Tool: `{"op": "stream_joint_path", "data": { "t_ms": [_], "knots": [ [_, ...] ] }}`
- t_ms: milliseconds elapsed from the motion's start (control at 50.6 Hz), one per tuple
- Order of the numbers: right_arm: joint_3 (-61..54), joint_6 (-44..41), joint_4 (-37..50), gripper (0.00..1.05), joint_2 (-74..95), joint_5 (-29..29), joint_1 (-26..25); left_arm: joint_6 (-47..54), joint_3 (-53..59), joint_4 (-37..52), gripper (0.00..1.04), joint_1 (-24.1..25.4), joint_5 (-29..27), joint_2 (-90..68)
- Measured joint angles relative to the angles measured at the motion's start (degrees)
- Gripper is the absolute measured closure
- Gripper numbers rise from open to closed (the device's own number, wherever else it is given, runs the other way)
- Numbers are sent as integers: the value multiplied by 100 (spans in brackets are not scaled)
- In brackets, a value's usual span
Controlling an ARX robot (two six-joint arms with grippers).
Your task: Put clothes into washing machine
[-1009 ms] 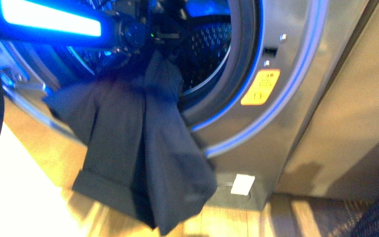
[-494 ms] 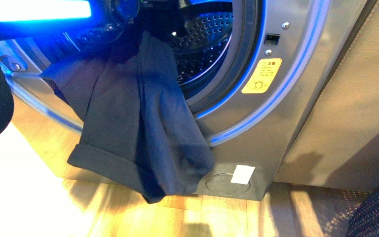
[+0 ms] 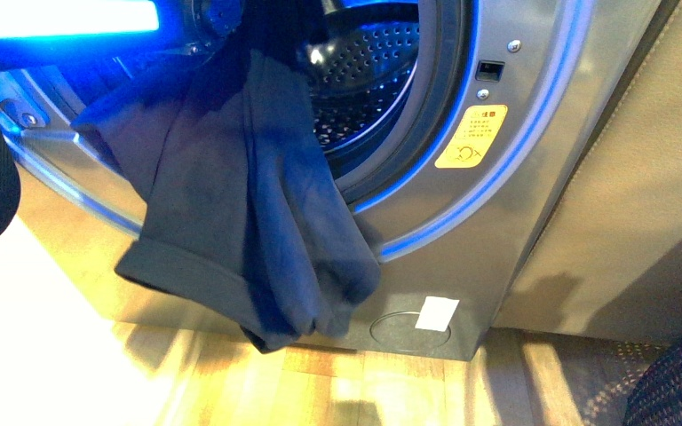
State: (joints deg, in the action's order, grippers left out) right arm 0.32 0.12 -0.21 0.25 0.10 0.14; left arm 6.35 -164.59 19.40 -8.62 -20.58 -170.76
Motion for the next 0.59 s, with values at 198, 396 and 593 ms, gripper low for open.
{"op": "stream_joint_path", "data": {
  "t_ms": [198, 396, 593],
  "knots": [
    [0, 0, 0, 102, 0, 0, 0, -9, -26, -527, 95, -11, 332, 2],
    [0, 2, 0, 102, 0, 0, 0, -229, -55, -1145, 64, -9, 490, 2],
    [0, 0, 0, 102, 0, 0, 0, -505, 1423, -1123, 29, -13, 632, 667]
  ]
}}
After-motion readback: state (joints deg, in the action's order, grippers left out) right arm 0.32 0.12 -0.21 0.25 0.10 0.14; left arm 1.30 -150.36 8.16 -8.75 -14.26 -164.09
